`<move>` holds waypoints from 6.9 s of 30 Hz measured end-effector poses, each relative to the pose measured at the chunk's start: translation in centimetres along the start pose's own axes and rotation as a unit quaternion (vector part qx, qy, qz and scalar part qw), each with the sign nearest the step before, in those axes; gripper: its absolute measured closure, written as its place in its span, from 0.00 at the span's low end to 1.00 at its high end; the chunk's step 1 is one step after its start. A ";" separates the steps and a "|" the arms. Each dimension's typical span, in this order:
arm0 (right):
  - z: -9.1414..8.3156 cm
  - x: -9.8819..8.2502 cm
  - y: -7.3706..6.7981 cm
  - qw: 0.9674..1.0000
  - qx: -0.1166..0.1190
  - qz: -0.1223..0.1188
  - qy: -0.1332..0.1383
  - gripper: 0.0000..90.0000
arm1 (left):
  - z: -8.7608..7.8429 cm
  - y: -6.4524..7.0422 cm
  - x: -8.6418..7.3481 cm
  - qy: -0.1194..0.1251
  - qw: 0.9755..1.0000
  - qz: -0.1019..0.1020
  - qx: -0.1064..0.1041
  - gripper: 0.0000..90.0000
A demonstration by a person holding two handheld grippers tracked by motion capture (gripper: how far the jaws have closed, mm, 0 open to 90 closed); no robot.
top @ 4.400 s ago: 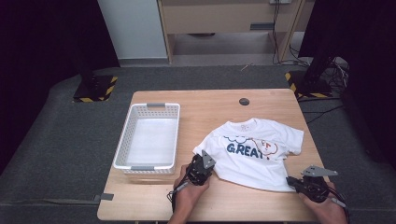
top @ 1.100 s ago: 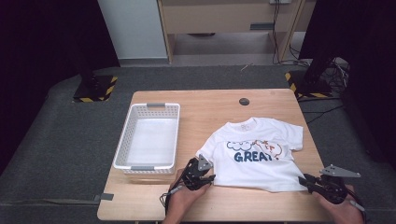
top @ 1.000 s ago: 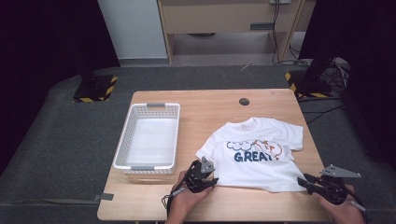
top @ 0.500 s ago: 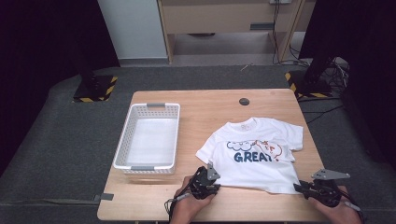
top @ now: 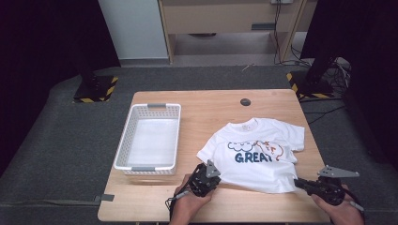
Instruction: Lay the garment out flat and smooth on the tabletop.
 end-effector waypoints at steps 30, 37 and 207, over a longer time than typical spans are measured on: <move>3.1 -0.2 1.4 0.999 -0.048 0.007 -0.019 0.93 | 1.5 -4.7 -0.5 0.009 0.997 -0.063 0.032 0.60; 2.5 -0.9 0.7 0.999 -0.036 0.001 -0.033 0.94 | 2.4 -2.5 -0.9 -0.018 0.999 -0.041 0.015 0.60; 6.7 0.3 -8.7 0.993 0.001 -0.118 -0.022 0.12 | 4.9 -4.5 4.0 0.033 0.997 -0.067 0.031 0.14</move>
Point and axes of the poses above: each handheld gripper's, and its own axes: z roughly forward along the jaws, x roughly out of its top, y roughly to its right, the point moved 9 cm from there along z, roughly forward along the jaws, and after that the axes turned 4 degrees about -y, right-handed, at the moved point
